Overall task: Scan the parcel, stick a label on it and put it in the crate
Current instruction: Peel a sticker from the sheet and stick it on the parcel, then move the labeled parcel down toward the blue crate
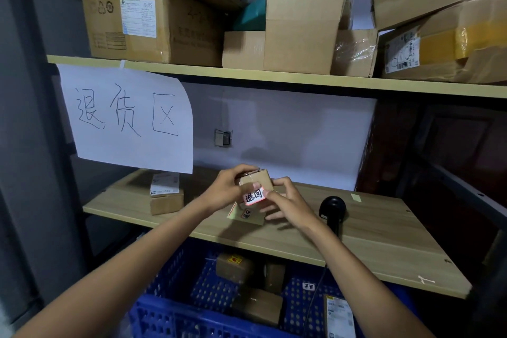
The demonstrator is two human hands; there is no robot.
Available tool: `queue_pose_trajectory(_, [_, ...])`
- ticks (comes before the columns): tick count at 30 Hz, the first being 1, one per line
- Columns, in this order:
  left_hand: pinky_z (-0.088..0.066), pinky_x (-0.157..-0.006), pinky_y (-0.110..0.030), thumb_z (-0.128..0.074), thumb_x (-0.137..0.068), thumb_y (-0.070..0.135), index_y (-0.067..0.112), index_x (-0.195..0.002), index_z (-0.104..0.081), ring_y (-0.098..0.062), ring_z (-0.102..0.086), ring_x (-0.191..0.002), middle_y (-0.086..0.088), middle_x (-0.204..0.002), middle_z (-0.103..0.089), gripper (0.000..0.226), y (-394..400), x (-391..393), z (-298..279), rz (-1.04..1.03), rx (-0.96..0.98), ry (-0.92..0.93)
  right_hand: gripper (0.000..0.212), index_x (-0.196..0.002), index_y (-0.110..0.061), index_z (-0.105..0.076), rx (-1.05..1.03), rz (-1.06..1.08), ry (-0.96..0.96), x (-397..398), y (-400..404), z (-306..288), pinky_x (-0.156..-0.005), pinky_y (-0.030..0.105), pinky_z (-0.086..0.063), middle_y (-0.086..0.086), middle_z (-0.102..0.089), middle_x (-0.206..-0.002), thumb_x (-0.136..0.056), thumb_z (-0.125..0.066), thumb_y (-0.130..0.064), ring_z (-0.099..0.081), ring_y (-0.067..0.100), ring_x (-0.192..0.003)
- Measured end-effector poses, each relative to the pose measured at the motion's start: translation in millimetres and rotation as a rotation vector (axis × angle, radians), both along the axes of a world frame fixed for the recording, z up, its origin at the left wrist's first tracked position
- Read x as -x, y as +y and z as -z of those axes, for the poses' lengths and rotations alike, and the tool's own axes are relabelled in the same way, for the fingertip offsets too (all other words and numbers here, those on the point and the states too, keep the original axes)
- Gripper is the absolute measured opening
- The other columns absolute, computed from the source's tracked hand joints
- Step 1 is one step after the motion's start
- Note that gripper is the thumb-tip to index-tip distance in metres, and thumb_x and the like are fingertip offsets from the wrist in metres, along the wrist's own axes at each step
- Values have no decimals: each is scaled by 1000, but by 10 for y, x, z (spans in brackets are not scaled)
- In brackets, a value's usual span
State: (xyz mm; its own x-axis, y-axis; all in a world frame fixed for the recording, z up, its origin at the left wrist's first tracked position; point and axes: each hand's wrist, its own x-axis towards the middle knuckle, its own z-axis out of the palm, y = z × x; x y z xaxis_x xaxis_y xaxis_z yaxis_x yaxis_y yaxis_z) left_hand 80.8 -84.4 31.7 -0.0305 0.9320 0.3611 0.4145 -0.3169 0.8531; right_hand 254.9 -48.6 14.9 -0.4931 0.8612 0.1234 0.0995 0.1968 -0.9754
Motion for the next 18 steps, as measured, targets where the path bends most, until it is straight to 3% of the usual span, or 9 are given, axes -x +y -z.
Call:
queue_pose_trajectory(4, [-52,-89,-23,-82,-71,28,20,-123,-62,-7,-64,-103,5,-111,-68,56,-185,77,53,-180,-75,-15,35,-128,-3,-42,136,-4,111,85,-220,-7,-53,31,-60,23,-66,-113,-98,-54,-17,-69,27,-75])
queue_pose_trajectory(7, [-53,-92,-25,-81,-71,37,27,-117,-65,3,-64,-103,14,-110,-69,50,-388,166,164,-203,-103,-38,35,-128,0,-44,242,-13,188,164,-389,68,-58,35,-60,30,-65,-115,-99,-53,-17,-68,29,-75])
queue_pose_trajectory(11, [-55,-92,-41,-78,-76,25,24,-111,-68,-11,-67,-97,7,-106,-70,36,-655,272,303,-202,-44,-92,24,-116,-7,-49,315,-48,235,288,-574,168,-71,39,-58,28,-67,-102,-97,-57,-19,-67,30,-77])
queue_pose_trajectory(15, [-55,-77,-24,-78,-76,27,29,-105,-69,-1,-67,-82,8,-91,-73,31,-891,409,396,-281,-67,-155,22,-111,-7,-49,297,-90,224,486,-734,247,-63,34,-58,26,-68,-92,-97,-57,-22,-66,28,-70])
queue_pose_trajectory(18, [-52,-78,-23,-77,-75,34,32,-102,-69,-2,-66,-84,16,-95,-72,28,-1058,539,502,-314,-46,-169,25,-112,-6,-49,304,-130,213,620,-836,357,-59,32,-59,23,-69,-84,-96,-59,-24,-66,25,-66])
